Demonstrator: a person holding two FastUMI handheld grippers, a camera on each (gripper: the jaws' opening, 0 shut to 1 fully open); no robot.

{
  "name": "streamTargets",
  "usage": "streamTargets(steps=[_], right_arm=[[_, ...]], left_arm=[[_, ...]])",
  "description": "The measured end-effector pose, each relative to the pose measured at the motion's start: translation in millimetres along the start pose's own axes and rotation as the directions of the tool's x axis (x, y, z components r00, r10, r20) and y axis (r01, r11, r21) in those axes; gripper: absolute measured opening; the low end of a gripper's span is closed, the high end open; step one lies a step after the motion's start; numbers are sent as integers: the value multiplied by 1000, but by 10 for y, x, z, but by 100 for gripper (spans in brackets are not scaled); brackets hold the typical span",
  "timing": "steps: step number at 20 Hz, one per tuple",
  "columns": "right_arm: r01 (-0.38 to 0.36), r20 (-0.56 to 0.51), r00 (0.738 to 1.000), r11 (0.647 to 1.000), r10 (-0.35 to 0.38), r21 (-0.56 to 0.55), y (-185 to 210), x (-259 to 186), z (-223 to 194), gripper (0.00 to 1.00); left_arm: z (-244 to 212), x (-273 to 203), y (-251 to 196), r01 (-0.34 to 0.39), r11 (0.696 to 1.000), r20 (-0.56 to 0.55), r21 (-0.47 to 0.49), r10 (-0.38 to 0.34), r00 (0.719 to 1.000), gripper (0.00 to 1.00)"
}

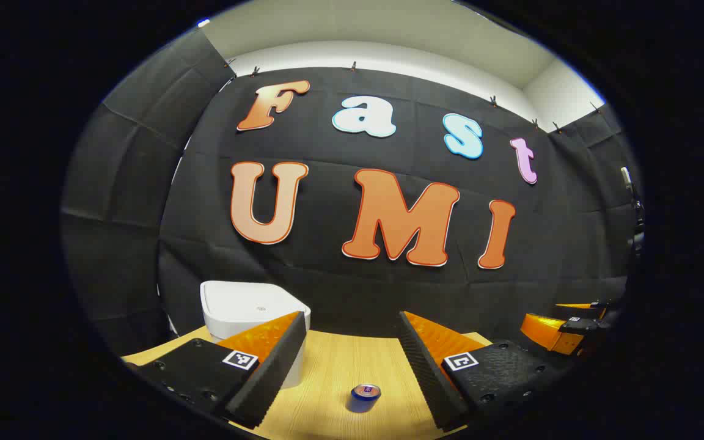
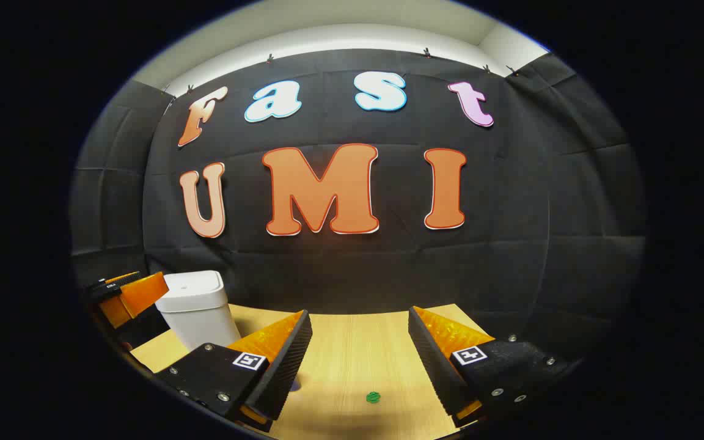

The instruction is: Press the lid of the desktop garbage bin to open it, pick up the crumpled paper on the desktop and throw it into the bin, then pick up the pop can on the desktop and drop it into the bin, and finally close the garbage bin lid.

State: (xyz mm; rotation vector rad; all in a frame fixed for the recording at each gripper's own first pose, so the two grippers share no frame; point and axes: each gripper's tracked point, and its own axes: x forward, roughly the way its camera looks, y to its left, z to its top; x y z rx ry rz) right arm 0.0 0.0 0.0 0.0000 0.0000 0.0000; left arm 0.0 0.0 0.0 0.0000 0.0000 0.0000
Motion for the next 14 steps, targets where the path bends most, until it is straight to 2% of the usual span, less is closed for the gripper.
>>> streamTargets(steps=[4,10,14], right_arm=[[-50,-23,998,998,50,34,-3,-44,-68,95],[-20,-19,1000,998,21,61,-146,9,-16,95],[-13,7,1000,1000,13,26,-177,7,61,95]], left_arm=[[-97,-54,-47,-24,1000,-18,16,24,1000,94],[-176,-24,-223,26,999,-45,29,-25,999,94],[-55,16,-230,35,999,-22,28,-34,999,94]])
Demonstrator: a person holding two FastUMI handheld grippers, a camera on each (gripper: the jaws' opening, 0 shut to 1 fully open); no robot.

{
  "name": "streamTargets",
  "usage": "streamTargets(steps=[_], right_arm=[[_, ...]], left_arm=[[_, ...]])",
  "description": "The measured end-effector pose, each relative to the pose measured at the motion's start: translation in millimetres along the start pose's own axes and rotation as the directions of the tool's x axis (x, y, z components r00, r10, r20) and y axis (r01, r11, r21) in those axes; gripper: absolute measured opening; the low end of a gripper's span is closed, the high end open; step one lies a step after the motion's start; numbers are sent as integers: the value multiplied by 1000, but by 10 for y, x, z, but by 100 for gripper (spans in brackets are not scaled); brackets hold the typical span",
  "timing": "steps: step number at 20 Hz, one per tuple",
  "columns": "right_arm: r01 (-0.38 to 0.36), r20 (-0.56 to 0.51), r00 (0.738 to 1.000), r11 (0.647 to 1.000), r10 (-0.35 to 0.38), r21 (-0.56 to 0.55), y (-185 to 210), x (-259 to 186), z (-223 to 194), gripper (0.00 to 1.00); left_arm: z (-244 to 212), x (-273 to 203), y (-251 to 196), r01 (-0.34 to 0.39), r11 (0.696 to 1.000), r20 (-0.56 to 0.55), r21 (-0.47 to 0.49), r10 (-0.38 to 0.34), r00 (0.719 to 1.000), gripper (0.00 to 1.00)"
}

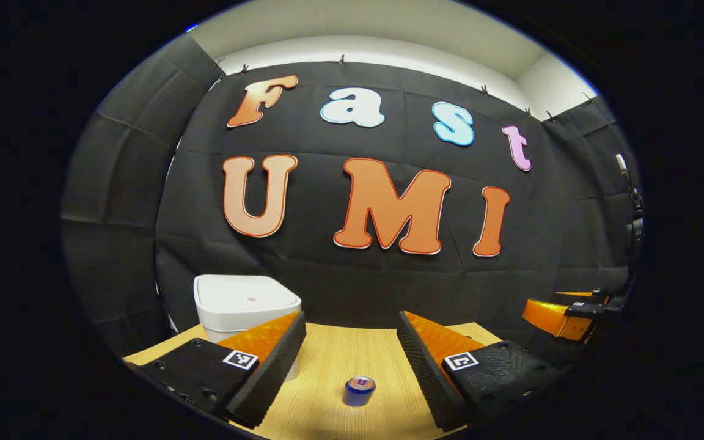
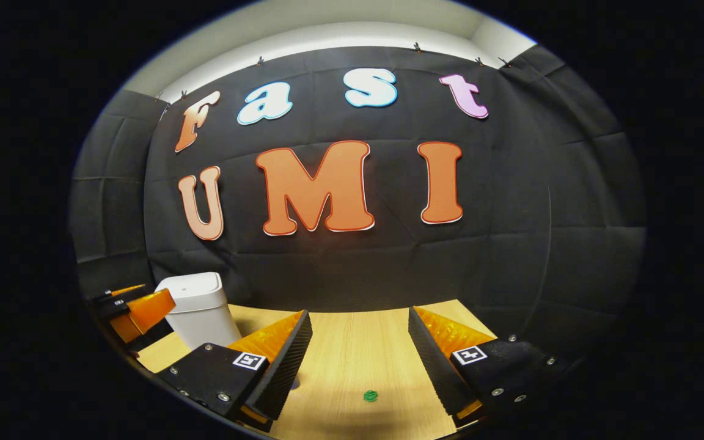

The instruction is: Press the lid of the desktop garbage bin to open it, pick up the crumpled paper on the desktop and throw it into the bin, then pick up the pop can on the desktop and drop it into the bin, and finally close the garbage bin lid.

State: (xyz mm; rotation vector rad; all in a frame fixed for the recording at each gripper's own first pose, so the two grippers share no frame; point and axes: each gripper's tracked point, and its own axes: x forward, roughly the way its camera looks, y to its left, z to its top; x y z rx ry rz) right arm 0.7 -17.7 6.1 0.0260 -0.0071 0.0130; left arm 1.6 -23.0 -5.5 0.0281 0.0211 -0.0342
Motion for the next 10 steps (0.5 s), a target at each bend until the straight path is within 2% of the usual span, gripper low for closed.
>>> streamTargets(steps=[4,10], right_arm=[[4,-1,1000,1000,-4,15,-6,12,0,95],[17,-6,1000,1000,-17,7,-65,26,-30,94]], left_arm=[[-6,62,18,-7,1000,0,0,7,1000,94],[-28,101,78,-31,998,-3,48,31,1000,95]])
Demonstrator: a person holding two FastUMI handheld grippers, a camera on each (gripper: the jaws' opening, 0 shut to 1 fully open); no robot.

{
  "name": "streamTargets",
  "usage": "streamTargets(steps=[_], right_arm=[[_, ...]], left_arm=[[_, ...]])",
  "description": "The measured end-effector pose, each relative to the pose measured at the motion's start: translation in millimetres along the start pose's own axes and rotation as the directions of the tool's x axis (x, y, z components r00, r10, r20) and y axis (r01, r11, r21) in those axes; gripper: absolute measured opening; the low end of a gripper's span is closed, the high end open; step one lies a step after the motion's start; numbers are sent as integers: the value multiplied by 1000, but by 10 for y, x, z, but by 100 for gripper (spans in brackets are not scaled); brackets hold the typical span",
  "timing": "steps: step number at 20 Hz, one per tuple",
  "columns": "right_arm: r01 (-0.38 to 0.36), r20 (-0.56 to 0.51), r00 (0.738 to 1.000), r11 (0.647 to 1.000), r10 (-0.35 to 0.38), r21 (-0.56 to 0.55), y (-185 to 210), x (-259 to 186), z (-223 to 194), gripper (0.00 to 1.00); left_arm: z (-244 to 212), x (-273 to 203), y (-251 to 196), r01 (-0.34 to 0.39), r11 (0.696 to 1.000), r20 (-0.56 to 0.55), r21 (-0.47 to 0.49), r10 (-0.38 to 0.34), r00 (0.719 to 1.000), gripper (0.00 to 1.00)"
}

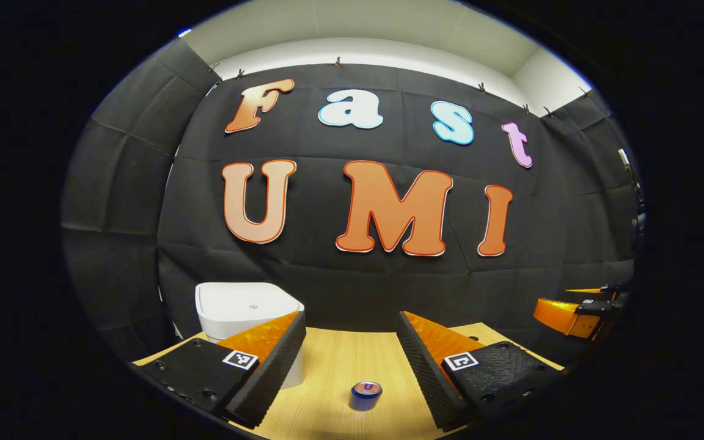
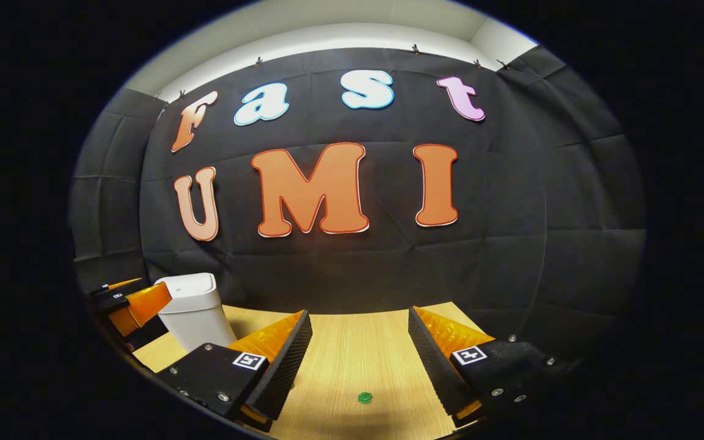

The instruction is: Press the lid of the desktop garbage bin to open it, pick up the crumpled paper on the desktop and throw it into the bin, then pick up the pop can on the desktop and drop it into the bin, and finally close the garbage bin lid.

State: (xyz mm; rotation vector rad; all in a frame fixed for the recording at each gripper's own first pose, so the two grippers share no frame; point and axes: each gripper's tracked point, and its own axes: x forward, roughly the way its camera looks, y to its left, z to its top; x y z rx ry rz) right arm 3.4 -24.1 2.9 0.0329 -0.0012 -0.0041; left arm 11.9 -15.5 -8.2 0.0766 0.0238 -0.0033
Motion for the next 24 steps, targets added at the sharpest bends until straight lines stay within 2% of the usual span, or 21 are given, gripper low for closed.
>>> streamTargets(steps=[5,15,24], right_arm=[[-3,-4,1000,1000,3,1,18,13,-15,95],[-8,2,1000,1000,8,-6,41,21,5,95],[-19,4,1000,1000,19,-12,95,65,12,94]], left_arm=[[-93,-3,32,-12,1000,-31,-5,12,999,94],[-34,-11,89,-11,1000,-21,-7,11,1000,94],[-56,37,134,-9,999,-28,33,10,1000,94]])
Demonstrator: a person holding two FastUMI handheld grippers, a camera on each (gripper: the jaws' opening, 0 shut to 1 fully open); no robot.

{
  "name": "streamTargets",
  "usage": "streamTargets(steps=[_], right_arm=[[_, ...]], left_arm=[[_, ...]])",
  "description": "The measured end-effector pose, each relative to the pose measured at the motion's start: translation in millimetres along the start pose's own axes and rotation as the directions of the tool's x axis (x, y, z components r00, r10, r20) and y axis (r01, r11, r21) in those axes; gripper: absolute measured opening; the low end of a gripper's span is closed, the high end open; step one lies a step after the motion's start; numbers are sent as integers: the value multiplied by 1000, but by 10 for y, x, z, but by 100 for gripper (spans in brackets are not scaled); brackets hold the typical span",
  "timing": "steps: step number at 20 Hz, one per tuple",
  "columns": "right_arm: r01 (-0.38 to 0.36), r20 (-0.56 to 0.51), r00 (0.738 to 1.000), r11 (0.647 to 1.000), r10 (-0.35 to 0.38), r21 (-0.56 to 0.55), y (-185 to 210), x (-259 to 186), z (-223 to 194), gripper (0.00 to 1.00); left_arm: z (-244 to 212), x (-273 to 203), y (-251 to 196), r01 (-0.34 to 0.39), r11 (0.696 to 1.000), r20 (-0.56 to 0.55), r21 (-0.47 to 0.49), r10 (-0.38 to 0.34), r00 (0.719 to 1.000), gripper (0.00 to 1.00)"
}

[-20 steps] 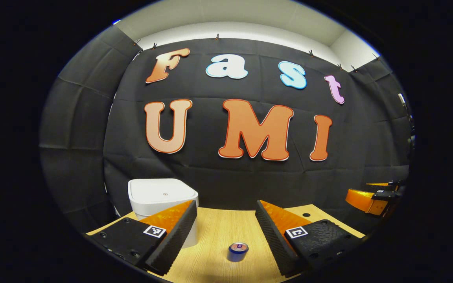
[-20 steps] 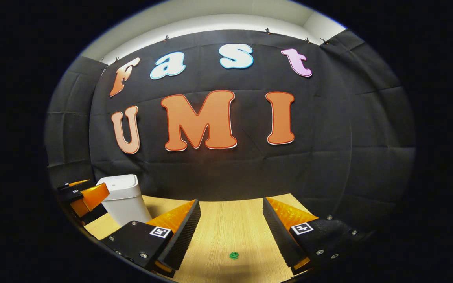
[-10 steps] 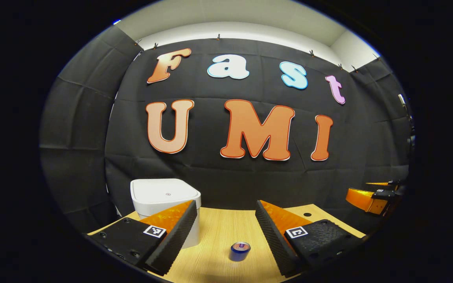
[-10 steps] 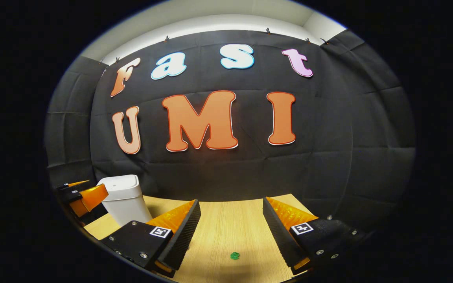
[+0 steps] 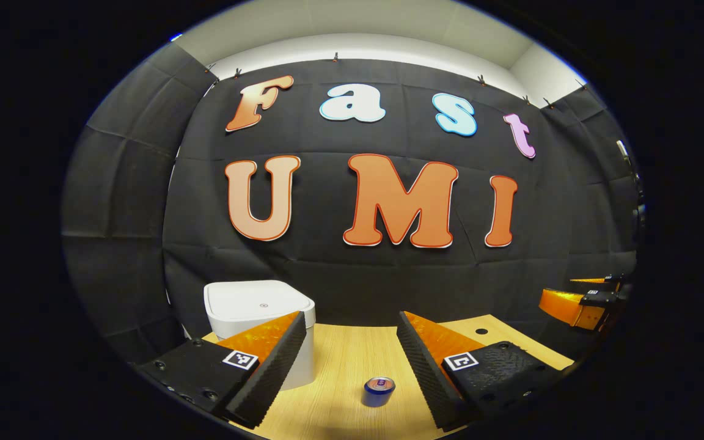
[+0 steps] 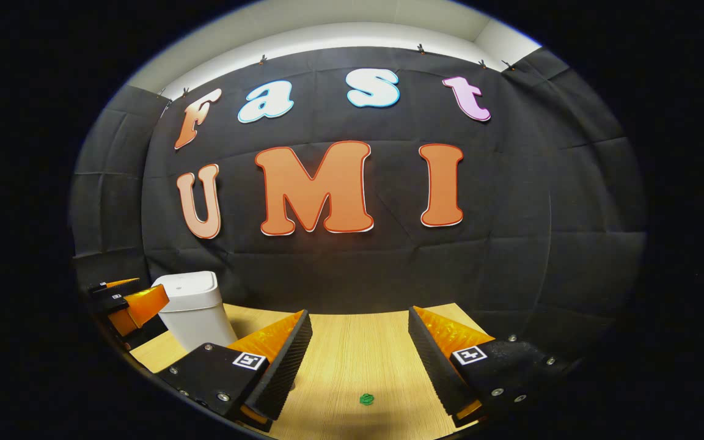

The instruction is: Press the lid of the desktop garbage bin to open it, pick up the crumpled paper on the desktop and throw it into the bin, then pick up the pop can on the desktop and drop it into the bin, and finally close the garbage bin lid.

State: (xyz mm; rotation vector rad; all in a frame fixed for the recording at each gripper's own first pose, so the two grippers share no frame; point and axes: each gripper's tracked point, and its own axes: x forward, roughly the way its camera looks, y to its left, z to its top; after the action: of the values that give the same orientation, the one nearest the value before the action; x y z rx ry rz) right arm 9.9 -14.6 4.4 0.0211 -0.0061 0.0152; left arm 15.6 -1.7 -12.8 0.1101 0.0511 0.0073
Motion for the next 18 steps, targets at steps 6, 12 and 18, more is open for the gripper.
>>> streamTargets(steps=[6,12,18], right_arm=[[4,4,1000,1000,-4,-2,-18,27,14,95],[2,12,1000,1000,-2,5,-27,103,36,95],[-16,-3,1000,999,16,37,-8,211,-28,95]], left_arm=[[2,80,20,13,1000,-5,-21,-13,1000,94],[127,256,377,-30,999,16,34,29,999,75],[-1,711,1183,-69,996,-89,48,73,993,12]])
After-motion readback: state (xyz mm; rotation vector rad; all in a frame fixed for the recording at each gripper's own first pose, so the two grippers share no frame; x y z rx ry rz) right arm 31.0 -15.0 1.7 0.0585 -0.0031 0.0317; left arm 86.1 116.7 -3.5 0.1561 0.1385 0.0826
